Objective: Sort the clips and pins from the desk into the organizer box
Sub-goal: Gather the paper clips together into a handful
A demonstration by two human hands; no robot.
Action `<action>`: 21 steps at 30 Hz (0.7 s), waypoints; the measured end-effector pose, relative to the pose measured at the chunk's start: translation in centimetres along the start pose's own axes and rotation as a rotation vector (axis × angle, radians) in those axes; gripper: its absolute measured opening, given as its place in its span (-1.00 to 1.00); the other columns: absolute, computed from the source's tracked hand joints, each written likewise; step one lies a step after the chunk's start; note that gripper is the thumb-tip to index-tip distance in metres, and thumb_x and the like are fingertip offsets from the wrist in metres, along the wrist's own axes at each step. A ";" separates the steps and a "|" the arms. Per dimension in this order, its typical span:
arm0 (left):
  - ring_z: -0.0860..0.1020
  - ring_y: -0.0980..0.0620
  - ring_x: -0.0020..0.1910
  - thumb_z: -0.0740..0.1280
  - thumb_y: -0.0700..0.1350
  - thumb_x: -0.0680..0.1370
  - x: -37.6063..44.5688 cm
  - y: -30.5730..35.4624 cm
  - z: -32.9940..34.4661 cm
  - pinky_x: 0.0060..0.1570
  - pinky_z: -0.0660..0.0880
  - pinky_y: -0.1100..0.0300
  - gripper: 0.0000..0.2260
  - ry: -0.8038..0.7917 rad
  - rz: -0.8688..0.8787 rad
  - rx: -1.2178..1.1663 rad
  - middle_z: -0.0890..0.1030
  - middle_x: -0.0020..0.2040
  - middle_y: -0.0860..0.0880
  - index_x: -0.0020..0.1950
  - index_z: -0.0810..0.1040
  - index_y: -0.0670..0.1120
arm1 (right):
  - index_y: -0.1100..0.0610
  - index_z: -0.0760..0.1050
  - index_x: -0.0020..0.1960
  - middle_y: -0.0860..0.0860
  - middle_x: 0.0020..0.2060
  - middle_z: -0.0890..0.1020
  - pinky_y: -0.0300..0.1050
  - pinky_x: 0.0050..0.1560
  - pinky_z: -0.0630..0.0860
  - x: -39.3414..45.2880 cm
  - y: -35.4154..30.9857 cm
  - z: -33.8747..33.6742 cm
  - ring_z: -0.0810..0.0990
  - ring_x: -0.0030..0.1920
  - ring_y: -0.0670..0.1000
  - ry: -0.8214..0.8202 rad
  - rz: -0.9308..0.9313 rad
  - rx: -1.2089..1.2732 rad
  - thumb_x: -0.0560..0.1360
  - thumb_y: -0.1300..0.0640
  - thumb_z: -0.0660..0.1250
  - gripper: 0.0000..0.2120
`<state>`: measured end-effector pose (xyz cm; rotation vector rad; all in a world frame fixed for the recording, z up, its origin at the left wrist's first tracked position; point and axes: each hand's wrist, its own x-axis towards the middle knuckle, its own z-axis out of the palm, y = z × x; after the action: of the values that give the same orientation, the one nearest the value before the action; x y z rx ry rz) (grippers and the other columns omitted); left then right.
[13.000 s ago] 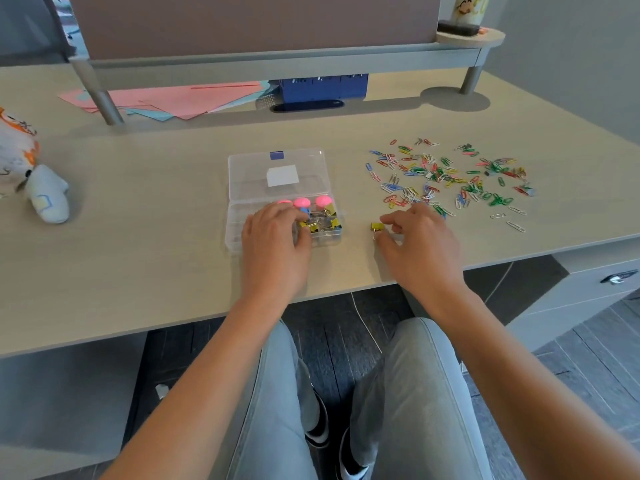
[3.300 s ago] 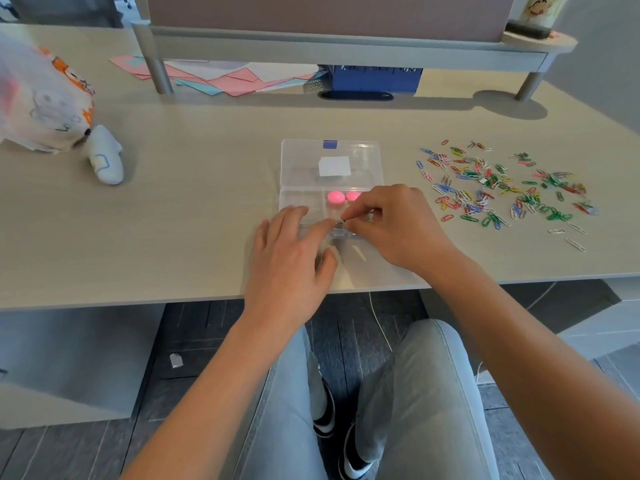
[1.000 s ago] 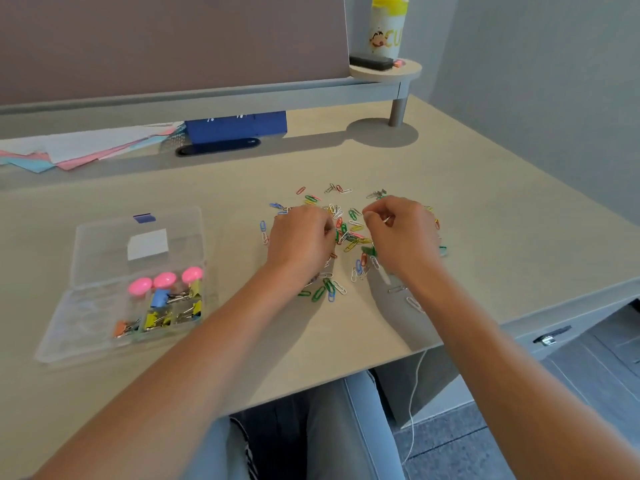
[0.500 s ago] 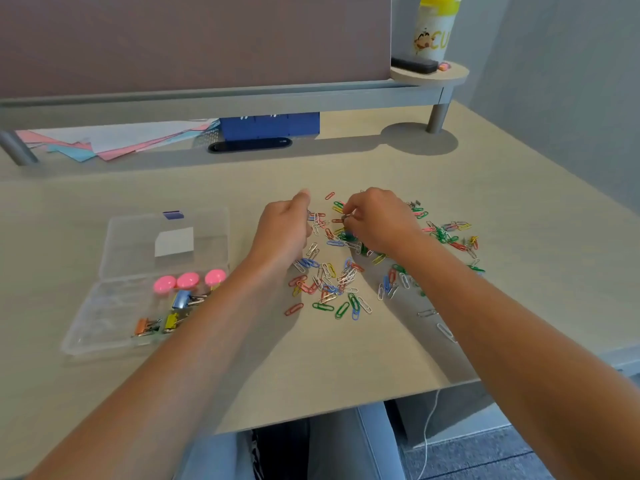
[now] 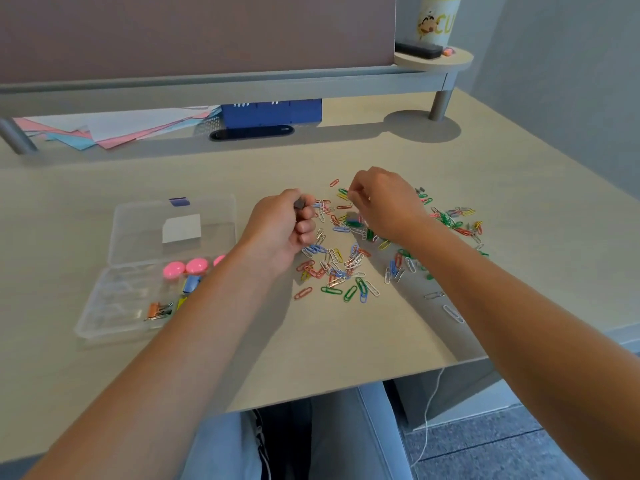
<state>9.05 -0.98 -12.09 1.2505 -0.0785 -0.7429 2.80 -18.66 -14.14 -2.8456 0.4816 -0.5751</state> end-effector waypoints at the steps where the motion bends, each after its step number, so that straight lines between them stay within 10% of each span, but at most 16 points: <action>1: 0.24 0.09 -0.52 0.13 -0.19 0.64 -0.1 0.0 0.0 -0.55 0.19 0.28 -0.78 0.002 -0.027 -0.041 0.38 -0.41 -0.02 -0.15 0.48 -0.16 | 0.13 0.59 0.06 0.04 -0.06 0.58 -0.06 -0.12 0.48 -0.5 0.0 -0.5 0.54 -0.08 0.06 0.025 0.036 0.092 0.64 0.10 0.23 -0.82; 9: 0.37 0.02 -0.52 0.06 -0.32 0.54 -0.9 -1.5 3.9 -0.51 0.37 0.27 -0.80 -0.062 -0.184 -0.243 0.45 -0.35 -0.12 -0.07 0.48 -0.24 | 0.19 0.46 -0.16 0.03 -0.40 0.43 -0.21 -0.48 0.20 -6.8 2.5 -6.6 0.27 -0.46 -0.06 0.047 0.819 1.502 0.52 0.25 0.22 -0.90; 21: 0.31 0.01 -0.47 0.22 -0.18 0.61 -3.7 -6.1 11.2 -0.43 0.26 0.24 -0.78 -0.252 0.268 0.646 0.43 -0.38 -0.02 -0.11 0.64 -0.03 | 0.06 0.30 -0.37 -0.09 -0.51 0.21 -0.28 -0.57 -0.02 -16.2 8.4 -10.1 0.09 -0.56 -0.11 0.063 0.996 2.141 0.61 0.10 0.14 -0.63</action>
<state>-1.55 -8.92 -12.33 1.7044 -0.7262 -0.6556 -17.70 -22.00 -12.69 -0.4406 0.5688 -0.4020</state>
